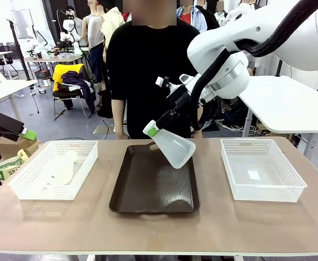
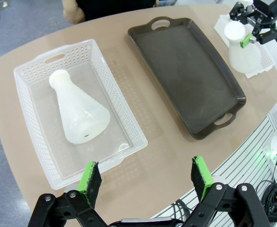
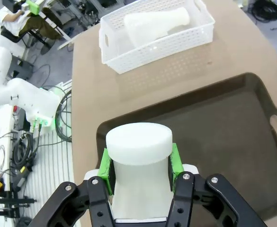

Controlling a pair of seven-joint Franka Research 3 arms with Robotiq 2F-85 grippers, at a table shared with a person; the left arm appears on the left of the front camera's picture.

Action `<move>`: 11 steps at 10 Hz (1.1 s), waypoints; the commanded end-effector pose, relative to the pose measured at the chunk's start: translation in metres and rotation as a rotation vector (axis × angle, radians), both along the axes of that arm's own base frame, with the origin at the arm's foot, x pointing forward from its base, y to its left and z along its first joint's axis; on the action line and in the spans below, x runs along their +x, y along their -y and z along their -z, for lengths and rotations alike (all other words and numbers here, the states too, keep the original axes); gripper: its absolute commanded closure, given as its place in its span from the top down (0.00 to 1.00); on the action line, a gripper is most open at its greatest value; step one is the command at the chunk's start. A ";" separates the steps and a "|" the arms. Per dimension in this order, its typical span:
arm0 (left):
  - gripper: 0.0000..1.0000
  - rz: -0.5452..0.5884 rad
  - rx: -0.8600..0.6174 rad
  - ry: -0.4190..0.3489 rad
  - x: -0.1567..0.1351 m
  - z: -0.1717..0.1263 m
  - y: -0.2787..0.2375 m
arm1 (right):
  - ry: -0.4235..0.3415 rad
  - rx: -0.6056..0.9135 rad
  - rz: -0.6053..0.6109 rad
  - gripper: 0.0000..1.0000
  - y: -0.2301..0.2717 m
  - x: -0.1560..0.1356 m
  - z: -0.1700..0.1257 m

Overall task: Prepare the laboratory tools.
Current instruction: Place the picked Big flask upright in the Handle tray as instructed by the person.

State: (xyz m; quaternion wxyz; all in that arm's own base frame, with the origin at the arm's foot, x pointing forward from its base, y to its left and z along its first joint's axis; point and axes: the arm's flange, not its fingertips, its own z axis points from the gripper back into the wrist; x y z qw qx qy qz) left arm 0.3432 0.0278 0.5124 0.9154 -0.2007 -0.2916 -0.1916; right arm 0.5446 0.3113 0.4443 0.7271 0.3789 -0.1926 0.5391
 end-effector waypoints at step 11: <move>1.00 0.012 0.002 0.005 0.000 0.001 -0.003 | 0.427 0.787 -0.381 0.00 -0.001 0.030 0.079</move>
